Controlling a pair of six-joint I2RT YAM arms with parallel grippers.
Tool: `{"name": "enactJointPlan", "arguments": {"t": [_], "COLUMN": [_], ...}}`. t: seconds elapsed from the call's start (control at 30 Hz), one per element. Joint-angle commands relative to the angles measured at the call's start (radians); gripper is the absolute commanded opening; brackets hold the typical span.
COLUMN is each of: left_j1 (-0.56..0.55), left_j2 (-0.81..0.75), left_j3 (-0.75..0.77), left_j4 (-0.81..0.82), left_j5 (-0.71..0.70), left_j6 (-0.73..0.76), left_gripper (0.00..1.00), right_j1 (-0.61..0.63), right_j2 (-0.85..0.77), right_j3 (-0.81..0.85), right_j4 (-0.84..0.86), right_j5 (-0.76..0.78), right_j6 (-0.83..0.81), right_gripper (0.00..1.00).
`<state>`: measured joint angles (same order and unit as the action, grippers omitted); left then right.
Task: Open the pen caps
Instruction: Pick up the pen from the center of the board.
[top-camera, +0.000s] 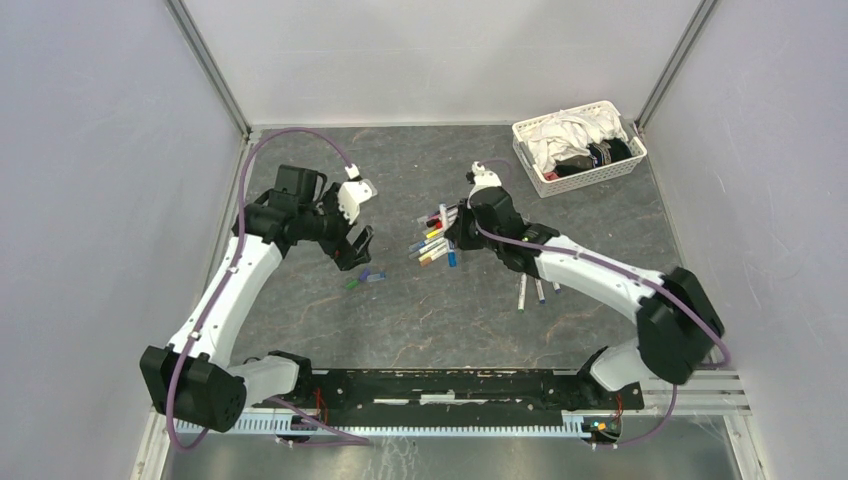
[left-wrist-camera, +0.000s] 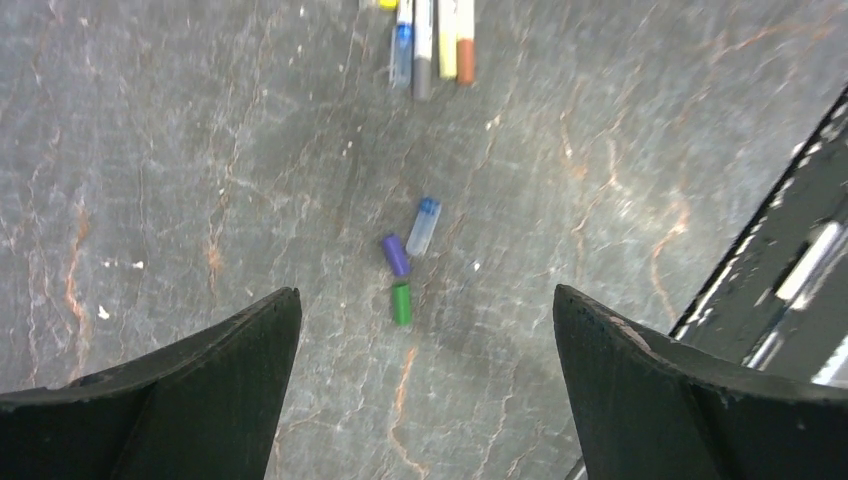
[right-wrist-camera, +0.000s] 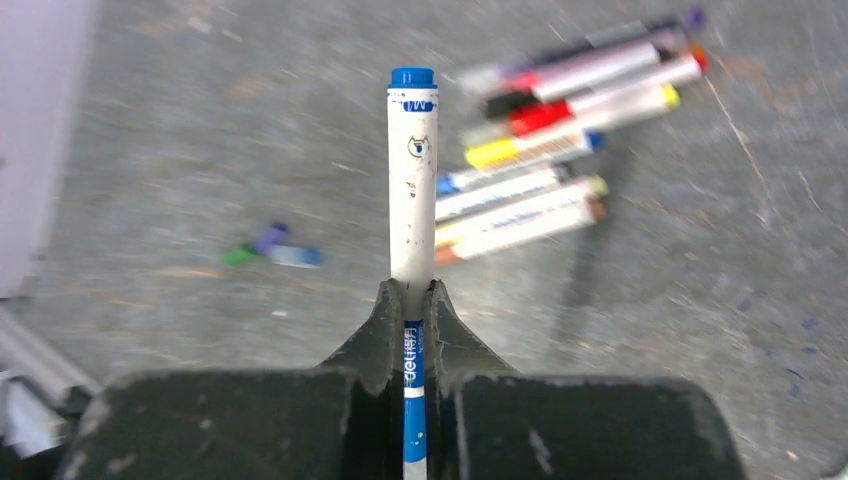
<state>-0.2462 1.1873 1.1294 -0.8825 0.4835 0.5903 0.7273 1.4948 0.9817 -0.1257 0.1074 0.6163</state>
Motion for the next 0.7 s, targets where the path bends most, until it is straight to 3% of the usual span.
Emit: {"name": "enactJointPlan", "arguments": {"t": [0.0,0.3,0.67], "left_j1": [0.004,0.004,0.004], "left_j2": [0.014,0.016,0.023], "left_j3": [0.118,0.058,0.042], "left_j4": [-0.041,-0.009,0.019], "left_j5": [0.164,0.402,0.558], "left_j6": [-0.111,-0.183,-0.227], "left_gripper": [1.0,0.99,1.0], "right_j1": [0.084,0.22,0.26], "right_j2": [-0.142,-0.151,-0.116], "right_j3": [0.024,0.008,0.008], "right_j4": [0.196,0.486,0.609], "right_j5": [0.08,0.15,0.204], "right_j6": [0.073,0.063,0.066], "right_gripper": [0.0,0.0,0.0]}}
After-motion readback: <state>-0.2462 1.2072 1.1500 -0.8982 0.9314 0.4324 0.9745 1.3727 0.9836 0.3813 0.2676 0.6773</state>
